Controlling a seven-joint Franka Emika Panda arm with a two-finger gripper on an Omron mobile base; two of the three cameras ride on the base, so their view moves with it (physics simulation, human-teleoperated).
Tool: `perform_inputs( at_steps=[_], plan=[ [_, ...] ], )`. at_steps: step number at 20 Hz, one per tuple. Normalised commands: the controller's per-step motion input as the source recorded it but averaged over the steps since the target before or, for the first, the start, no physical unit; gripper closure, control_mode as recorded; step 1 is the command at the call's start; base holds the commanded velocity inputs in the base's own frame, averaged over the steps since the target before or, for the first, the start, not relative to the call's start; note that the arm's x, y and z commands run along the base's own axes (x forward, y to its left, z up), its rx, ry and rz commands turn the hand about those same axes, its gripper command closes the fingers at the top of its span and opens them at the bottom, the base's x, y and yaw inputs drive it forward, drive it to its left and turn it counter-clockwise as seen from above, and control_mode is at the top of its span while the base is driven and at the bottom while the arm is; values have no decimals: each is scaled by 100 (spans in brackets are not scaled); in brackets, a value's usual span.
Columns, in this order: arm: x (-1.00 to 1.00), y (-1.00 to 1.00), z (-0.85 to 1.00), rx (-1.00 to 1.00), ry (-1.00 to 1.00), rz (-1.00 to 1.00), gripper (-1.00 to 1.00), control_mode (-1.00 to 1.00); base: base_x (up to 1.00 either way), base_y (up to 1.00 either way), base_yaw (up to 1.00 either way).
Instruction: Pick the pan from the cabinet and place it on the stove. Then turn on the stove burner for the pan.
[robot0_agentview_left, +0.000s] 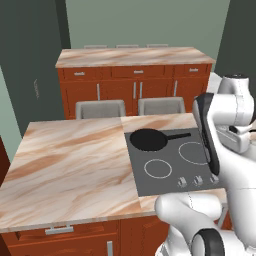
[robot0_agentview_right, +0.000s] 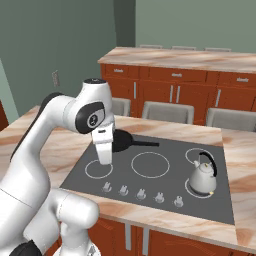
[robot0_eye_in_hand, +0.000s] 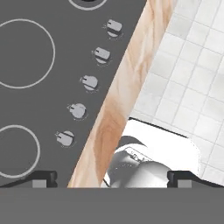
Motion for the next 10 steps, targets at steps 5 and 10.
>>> perform_inputs(
  at_steps=[5,10],
  plan=[
    [-3,-10,0,0,4,34,-100,-100,0,0,0],
    [-2,-12,-1,0,2,32,-100,-100,0,0,0]
  ],
)
